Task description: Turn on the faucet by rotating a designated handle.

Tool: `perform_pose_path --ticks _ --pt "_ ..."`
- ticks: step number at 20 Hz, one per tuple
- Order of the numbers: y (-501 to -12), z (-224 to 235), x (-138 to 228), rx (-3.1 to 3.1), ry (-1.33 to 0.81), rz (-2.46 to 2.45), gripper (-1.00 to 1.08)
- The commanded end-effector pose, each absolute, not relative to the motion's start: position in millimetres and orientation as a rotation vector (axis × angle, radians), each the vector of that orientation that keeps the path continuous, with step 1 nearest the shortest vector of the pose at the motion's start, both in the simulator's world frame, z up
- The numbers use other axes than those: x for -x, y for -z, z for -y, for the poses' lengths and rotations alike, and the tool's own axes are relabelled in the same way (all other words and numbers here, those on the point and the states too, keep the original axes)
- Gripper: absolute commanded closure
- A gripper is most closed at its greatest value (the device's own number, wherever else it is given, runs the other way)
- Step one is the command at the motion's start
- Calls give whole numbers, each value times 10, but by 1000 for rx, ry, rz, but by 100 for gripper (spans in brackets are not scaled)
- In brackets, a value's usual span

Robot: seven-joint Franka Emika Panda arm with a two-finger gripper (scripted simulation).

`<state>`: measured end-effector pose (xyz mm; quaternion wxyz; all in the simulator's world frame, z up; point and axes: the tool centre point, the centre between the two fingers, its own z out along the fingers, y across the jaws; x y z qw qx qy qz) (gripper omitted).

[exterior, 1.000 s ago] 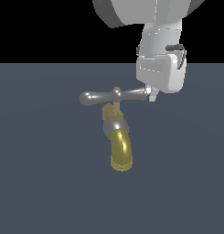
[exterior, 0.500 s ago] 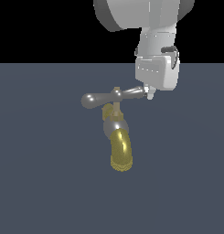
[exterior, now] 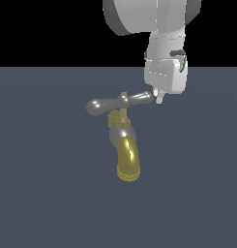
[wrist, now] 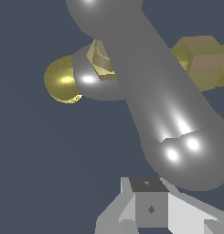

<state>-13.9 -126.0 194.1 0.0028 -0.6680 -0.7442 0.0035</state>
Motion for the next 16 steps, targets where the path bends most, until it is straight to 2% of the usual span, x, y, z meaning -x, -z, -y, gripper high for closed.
perform_pose_path --ticks 1,16 --pt "-1943 1105 34 2078 -6 2350 108" --pt "-1954 631 -459 2071 -1 2362 108"
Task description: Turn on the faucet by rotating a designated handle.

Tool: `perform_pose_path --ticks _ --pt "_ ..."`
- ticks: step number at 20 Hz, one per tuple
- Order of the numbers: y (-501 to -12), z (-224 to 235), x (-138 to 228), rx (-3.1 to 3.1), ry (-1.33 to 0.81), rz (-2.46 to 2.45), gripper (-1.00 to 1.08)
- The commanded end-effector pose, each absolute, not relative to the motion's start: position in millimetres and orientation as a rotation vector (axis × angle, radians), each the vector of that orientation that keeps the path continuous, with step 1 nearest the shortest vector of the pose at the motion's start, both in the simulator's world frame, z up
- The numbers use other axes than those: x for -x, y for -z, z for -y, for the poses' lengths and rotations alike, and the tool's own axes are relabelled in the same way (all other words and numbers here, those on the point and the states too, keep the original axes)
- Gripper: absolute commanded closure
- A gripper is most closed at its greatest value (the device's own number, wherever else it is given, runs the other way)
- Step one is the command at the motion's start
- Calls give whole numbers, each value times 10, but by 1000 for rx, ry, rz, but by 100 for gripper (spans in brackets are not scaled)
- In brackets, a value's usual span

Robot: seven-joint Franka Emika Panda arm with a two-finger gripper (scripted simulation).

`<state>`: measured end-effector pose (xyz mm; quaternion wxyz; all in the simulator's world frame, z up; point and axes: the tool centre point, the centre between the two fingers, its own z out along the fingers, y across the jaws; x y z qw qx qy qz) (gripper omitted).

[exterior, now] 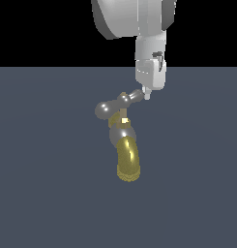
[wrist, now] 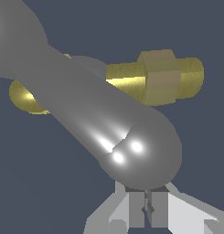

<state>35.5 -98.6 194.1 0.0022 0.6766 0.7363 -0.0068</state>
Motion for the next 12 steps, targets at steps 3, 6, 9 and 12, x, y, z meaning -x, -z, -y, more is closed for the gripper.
perform_pose_path --ticks 3,6,9,12 --pt "-1940 897 -411 -2115 20 -2318 108" --pt "-1943 668 -431 -2106 16 -2327 108" --pt "-1946 433 -451 -2097 12 -2336 108" --pt "-1950 192 -470 -2088 8 -2345 108"
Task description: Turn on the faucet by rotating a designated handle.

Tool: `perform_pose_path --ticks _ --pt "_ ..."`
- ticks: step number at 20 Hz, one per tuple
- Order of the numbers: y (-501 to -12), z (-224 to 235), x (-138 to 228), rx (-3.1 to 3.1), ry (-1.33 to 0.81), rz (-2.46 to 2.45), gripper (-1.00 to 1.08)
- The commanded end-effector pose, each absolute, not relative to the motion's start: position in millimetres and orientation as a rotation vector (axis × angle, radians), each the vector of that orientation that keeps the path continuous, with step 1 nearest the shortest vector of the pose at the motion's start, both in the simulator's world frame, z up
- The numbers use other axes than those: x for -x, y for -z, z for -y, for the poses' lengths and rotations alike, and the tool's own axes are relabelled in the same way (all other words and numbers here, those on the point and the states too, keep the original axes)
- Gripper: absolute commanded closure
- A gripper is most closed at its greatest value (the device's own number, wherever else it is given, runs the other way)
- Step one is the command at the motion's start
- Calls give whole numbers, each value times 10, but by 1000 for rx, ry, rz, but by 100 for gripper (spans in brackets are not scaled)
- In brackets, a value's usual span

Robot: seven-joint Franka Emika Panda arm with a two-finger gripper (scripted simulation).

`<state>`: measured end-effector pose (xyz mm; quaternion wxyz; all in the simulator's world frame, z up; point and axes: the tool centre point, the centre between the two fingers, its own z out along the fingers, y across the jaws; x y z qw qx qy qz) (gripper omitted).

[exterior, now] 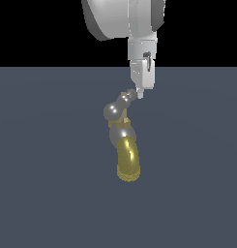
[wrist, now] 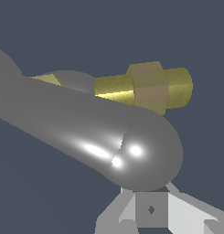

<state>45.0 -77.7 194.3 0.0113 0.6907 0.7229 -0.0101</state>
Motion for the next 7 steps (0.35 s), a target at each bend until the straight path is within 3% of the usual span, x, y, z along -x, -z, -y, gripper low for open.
perform_pose_path --ticks 1,7 --pt "-1951 110 -476 -2085 7 -2349 108" --pt "-1959 -289 -504 -2069 0 -2364 108"
